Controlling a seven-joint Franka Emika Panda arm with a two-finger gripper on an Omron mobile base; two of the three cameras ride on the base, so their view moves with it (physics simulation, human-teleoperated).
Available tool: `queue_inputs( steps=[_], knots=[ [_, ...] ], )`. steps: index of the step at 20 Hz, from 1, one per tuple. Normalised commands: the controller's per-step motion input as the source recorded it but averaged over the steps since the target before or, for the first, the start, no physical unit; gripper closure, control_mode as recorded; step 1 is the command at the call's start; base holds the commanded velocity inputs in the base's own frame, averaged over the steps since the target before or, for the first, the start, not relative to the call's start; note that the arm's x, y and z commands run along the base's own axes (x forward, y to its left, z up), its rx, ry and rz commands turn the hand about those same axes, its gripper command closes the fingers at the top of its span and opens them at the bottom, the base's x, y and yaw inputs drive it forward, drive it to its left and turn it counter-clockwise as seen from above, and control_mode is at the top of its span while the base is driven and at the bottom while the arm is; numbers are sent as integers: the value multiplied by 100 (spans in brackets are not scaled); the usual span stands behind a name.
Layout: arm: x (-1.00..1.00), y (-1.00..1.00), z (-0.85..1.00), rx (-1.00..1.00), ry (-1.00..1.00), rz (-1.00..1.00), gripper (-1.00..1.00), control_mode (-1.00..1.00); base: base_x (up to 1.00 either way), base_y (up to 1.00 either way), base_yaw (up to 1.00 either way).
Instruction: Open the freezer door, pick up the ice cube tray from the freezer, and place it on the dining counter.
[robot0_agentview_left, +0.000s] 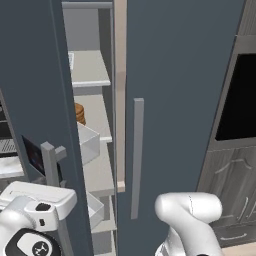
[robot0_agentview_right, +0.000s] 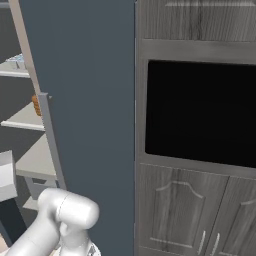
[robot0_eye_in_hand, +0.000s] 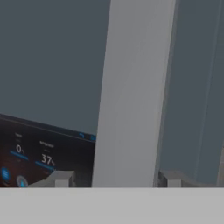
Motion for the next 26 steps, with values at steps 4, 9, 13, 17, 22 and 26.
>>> queue_inputs(
  steps=[4,9,13,17,22,26],
  knots=[
    [0,0,0,0,0,0,-100,-100,0,0,0],
    [0,0,0,0,0,0,-100,-100,0,0,0],
    [0,0,0,0,0,0,-100,-100,0,0,0],
    [-19,0,0,0,0,0,-100,-100,0,0,0],
    [-51,1,0,0,0,0,-100,-100,0,0,0],
    [-46,-2,0,0,0,0,-100,-100,0,0,0]
  ],
)
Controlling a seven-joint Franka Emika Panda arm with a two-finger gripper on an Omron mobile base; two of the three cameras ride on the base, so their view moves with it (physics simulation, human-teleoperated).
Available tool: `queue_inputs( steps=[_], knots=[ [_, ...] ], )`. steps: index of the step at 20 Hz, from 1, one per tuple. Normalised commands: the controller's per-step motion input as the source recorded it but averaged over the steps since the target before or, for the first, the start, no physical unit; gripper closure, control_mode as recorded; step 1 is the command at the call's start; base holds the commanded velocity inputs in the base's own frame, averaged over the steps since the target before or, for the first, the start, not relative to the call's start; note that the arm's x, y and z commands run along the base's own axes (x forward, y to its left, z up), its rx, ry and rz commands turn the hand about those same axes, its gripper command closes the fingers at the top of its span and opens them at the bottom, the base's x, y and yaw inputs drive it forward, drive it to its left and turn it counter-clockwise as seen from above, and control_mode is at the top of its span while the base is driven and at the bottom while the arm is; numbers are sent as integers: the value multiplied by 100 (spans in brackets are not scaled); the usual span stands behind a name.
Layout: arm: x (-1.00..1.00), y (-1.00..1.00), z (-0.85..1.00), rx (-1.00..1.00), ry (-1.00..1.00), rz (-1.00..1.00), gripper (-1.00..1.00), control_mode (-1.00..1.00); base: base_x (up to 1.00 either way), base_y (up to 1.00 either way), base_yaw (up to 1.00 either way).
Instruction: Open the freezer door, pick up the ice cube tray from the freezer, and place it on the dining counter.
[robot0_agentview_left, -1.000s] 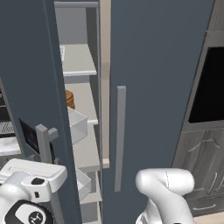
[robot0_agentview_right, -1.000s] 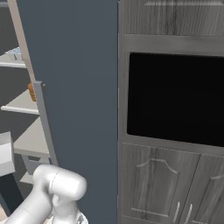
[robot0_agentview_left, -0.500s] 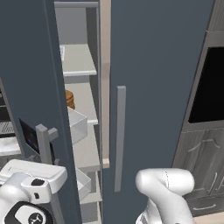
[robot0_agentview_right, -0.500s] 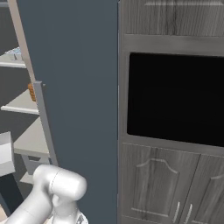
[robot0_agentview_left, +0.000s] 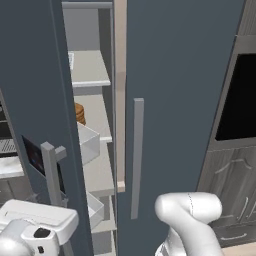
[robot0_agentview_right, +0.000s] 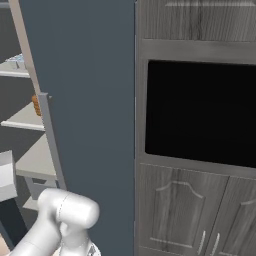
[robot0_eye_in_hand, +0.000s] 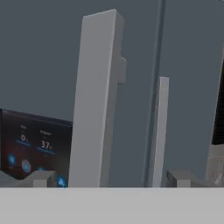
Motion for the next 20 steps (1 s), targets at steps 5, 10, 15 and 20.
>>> queue_inputs(
  steps=[5,10,15,20],
  knots=[
    [-18,-18,7,0,0,15,-100,-100,0,0,0],
    [-2,-35,33,2,0,25,-100,-100,0,0,0],
    [0,-45,34,4,0,22,-100,-100,0,0,0],
    [-2,-55,20,3,0,21,-100,-100,0,0,0]
  ],
)
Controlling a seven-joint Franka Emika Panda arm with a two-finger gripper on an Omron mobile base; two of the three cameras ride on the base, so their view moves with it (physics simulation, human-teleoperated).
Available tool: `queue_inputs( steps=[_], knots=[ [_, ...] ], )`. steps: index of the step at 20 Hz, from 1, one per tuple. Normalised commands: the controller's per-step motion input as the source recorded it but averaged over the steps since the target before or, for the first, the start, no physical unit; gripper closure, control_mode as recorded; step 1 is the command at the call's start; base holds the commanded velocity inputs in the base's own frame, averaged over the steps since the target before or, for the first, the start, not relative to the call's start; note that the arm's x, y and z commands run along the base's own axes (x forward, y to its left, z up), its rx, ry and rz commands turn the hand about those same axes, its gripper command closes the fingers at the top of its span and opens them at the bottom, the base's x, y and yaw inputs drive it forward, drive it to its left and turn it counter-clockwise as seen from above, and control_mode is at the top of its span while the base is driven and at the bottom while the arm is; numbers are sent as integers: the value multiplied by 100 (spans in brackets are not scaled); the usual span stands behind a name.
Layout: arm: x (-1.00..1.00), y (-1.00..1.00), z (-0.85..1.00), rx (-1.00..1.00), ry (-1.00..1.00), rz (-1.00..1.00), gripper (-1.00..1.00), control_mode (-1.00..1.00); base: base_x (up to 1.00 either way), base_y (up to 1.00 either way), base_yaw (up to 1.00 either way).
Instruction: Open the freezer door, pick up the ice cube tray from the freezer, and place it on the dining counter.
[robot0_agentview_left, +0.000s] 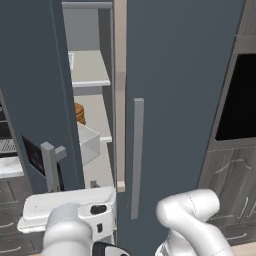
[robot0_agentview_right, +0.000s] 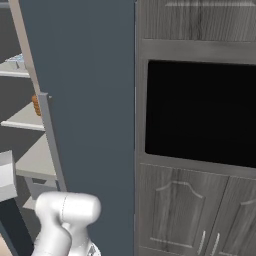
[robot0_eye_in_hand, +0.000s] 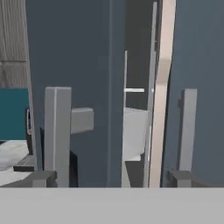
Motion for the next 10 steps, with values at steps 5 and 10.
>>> queue_inputs(
  steps=[5,10],
  knots=[
    [-3,-57,13,3,0,22,-100,-100,0,0,0],
    [0,-43,18,2,-1,25,-100,-100,0,0,0]
  ],
)
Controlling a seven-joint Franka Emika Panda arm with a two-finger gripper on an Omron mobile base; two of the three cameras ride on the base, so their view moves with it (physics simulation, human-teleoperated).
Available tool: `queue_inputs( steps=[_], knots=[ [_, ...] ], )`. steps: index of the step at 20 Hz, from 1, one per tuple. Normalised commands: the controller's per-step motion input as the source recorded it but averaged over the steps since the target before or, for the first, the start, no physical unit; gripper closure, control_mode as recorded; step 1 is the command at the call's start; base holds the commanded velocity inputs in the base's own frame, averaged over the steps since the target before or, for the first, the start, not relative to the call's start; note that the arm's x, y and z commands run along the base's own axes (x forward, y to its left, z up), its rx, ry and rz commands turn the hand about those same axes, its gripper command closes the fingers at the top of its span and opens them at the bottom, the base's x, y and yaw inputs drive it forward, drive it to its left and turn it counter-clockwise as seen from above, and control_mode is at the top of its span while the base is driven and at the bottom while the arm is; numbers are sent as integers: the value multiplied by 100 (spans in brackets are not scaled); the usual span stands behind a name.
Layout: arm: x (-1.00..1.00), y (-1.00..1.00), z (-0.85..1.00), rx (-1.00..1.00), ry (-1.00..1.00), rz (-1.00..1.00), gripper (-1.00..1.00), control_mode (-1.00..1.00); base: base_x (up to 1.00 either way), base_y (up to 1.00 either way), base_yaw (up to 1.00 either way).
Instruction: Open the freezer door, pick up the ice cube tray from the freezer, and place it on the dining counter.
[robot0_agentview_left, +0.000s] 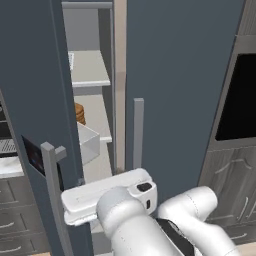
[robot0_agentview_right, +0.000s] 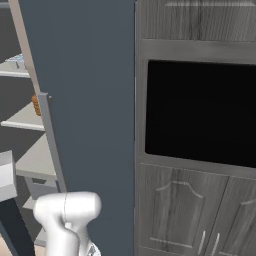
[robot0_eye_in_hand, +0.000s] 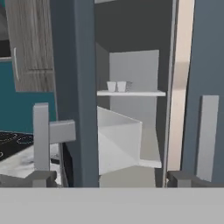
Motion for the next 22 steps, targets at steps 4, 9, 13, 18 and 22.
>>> queue_inputs(
  steps=[4,9,13,18,22],
  knots=[
    [0,-40,11,1,-1,27,-100,-100,0,0,0],
    [0,-27,0,0,-9,26,-100,-100,0,0,0],
    [6,-38,0,1,0,29,-100,-100,0,0,0],
    [3,-42,0,1,0,30,-100,-100,0,0,0],
    [9,-34,0,1,0,22,-100,-100,0,0,0]
  ],
)
